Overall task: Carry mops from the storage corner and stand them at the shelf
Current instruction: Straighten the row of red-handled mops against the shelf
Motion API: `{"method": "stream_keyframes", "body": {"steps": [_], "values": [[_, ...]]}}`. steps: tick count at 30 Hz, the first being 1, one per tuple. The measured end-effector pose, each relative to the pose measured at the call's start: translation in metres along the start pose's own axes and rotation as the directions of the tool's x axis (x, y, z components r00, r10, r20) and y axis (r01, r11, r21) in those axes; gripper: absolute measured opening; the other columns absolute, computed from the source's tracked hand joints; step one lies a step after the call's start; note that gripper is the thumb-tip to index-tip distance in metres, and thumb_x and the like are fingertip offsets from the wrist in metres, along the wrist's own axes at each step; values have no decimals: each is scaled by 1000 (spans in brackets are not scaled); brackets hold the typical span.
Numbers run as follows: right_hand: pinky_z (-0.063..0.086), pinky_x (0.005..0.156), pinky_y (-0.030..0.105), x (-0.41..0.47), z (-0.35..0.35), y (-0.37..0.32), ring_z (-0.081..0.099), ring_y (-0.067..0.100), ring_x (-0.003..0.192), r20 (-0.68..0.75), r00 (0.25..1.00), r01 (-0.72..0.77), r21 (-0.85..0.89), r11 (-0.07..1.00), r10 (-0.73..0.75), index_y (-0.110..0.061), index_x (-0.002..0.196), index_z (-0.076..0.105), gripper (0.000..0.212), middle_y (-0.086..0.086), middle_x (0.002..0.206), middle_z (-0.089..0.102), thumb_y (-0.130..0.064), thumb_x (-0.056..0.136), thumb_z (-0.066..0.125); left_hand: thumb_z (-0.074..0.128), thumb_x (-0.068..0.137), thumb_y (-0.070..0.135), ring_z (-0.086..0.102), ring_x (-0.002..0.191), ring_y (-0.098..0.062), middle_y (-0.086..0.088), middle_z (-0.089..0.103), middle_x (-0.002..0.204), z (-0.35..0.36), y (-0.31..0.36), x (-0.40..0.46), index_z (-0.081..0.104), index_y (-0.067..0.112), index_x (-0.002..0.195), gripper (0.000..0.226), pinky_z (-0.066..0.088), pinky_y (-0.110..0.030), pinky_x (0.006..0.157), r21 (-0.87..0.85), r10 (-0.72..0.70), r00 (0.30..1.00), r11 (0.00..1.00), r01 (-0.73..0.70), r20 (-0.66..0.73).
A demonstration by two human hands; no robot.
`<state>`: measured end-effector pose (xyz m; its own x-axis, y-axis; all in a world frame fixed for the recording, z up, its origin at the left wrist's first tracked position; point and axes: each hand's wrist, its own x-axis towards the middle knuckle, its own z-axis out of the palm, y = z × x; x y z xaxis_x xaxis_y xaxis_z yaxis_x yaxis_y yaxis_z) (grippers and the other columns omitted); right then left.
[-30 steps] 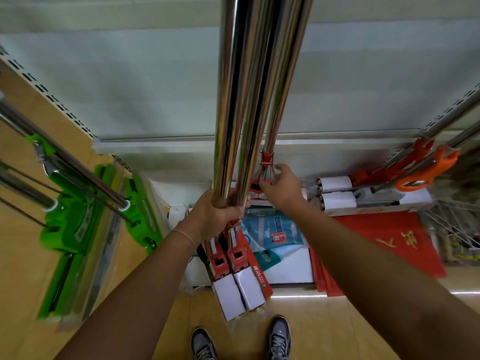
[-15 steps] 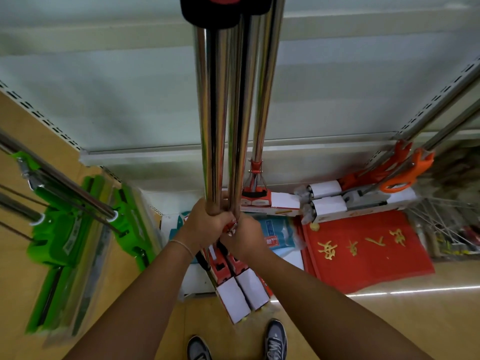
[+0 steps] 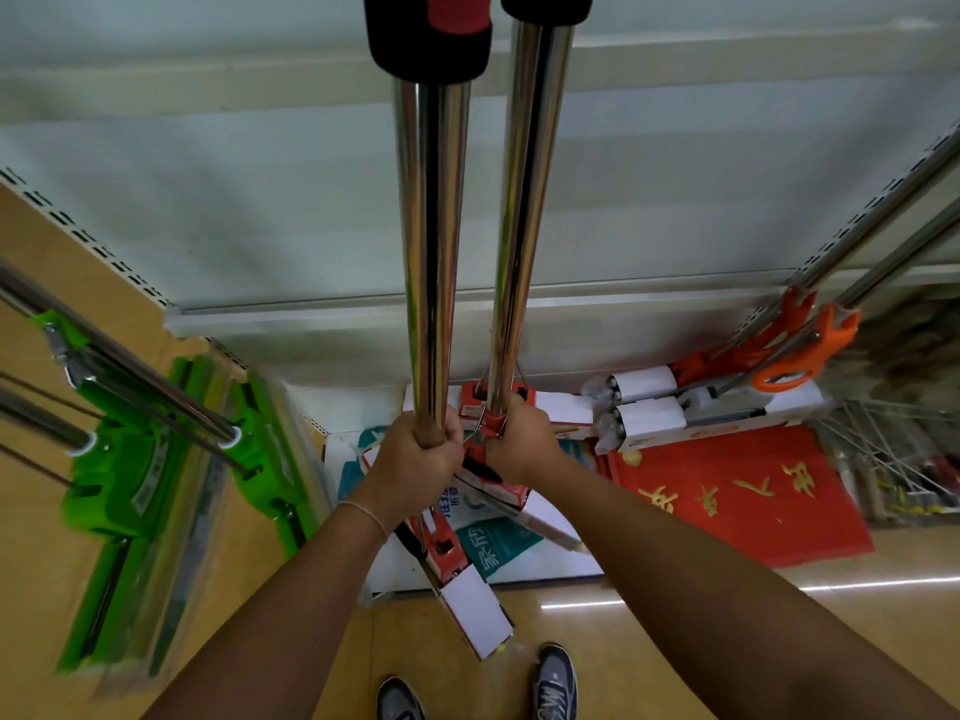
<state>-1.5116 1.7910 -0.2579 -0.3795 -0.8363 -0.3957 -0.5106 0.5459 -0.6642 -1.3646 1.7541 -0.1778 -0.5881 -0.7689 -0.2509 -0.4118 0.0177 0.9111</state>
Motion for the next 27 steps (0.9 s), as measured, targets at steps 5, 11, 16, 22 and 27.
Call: {"method": "stream_keyframes", "body": {"steps": [5, 11, 16, 22, 27], "values": [[46, 70, 25, 11, 3, -4, 57, 16, 84, 8, 1000, 28, 9, 1000, -28, -16, 131, 49, 56, -3, 90, 59, -21, 82, 76, 45, 80, -15, 35, 49, -20, -14, 38, 56, -7, -8, -4, 41, -5, 62, 21, 32, -29, 46, 24, 9, 1000, 1000, -9, 6], [50, 75, 27, 32, -1, -13, 62, 20, 92, -1, 1000, 20, 56, 998, -20, -22, 129, 48, 61, -3, 93, 61, -12, 78, 80, 46, 80, -12, 30, 51, -20, -13, 34, 56, -15, -8, -14, 38, -3, 61, 22, 26, -32, 48, -2, -20, 1000, 1000, 20, 13], [58, 87, 41, 48, -7, -20, 65, 27, 95, -6, 1000, 9, 22, 1000, -9, -23, 139, 42, 74, 6, 100, 65, -6, 76, 76, 48, 85, -4, 35, 49, -21, -12, 36, 55, -17, -7, -19, 40, 12, 59, 31, 31, -32, 47, 25, -41, 999, 999, 41, 11], [46, 77, 28, 64, -23, -24, 58, 22, 92, 29, 999, 34, -131, 991, -30, -13, 120, 55, 39, 3, 98, 58, -6, 86, 70, 46, 74, 8, 33, 52, -21, -12, 36, 56, -17, -6, -17, 41, 13, 59, 17, 31, -33, 50, 37, -36, 999, 999, 34, 34], [54, 82, 37, 70, -29, -24, 63, 24, 91, 87, 992, 119, -374, 920, -93, -17, 108, 61, 20, 4, 95, 63, -22, 89, 67, 45, 71, 9, 34, 52, -23, -12, 37, 56, -14, -8, -15, 42, 9, 60, 11, 32, -34, 50, 54, -24, 998, 998, 21, 53]]}}
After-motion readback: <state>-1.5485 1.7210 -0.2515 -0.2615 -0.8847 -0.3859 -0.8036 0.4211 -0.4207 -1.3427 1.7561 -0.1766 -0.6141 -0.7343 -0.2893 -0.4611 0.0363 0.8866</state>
